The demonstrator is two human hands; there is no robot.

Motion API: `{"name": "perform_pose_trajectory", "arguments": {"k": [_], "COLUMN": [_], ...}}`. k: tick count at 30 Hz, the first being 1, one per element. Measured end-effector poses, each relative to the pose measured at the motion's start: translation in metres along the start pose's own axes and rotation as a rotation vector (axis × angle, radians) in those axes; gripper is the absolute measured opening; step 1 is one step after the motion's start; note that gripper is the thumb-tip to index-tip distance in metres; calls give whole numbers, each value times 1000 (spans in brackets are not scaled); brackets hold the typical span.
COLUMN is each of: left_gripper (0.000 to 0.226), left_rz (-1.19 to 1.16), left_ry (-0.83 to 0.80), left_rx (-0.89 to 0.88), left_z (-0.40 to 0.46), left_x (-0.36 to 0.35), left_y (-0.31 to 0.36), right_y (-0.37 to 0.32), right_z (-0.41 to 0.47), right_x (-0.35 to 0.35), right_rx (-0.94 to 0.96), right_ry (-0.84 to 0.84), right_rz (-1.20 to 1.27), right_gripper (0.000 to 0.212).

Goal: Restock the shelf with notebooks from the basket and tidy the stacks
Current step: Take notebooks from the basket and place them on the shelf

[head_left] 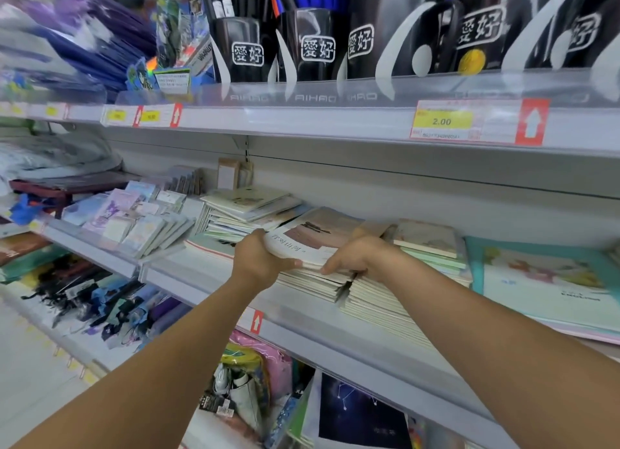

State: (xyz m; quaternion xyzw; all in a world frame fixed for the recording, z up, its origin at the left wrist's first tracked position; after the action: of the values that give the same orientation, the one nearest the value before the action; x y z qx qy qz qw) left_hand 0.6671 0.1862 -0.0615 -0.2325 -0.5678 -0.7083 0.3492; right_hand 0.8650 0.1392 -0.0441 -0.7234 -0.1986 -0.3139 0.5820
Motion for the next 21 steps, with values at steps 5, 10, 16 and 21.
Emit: {"name": "perform_pose_trajectory", "arguments": {"k": [5,10,16,21], "left_gripper": [80,69,14,12], "left_rz": [90,27,-211,-145], "left_ry": [82,108,274,157], "left_rx": [-12,-64,-86,237], "left_z": [8,0,-75,-176], "left_x": [-5,-5,20,-7], "left_y": [-8,-20,-119,-278], "right_y": [-2,-11,-65,18], "right_z": [5,-2,-114,-140], "right_x": [5,11,-91,-303], "right_rx": [39,125,904,750], "right_ry": [47,187,351,-223], "right_rz": [-153,-344,-189,160], "right_gripper": [69,42,21,34]}}
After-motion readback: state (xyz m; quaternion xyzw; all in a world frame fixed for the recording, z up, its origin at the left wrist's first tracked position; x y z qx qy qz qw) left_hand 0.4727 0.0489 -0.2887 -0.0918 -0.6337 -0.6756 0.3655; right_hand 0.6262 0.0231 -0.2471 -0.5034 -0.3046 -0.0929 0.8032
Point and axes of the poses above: each hand's wrist, its own z-axis towards the middle knuckle, its own x-axis out of the back of the hand, y = z × x, the point moved 10 cm from there along z, towards the middle knuckle, and after that the axes turned 13 degrees about z, right-handed, at the moved point
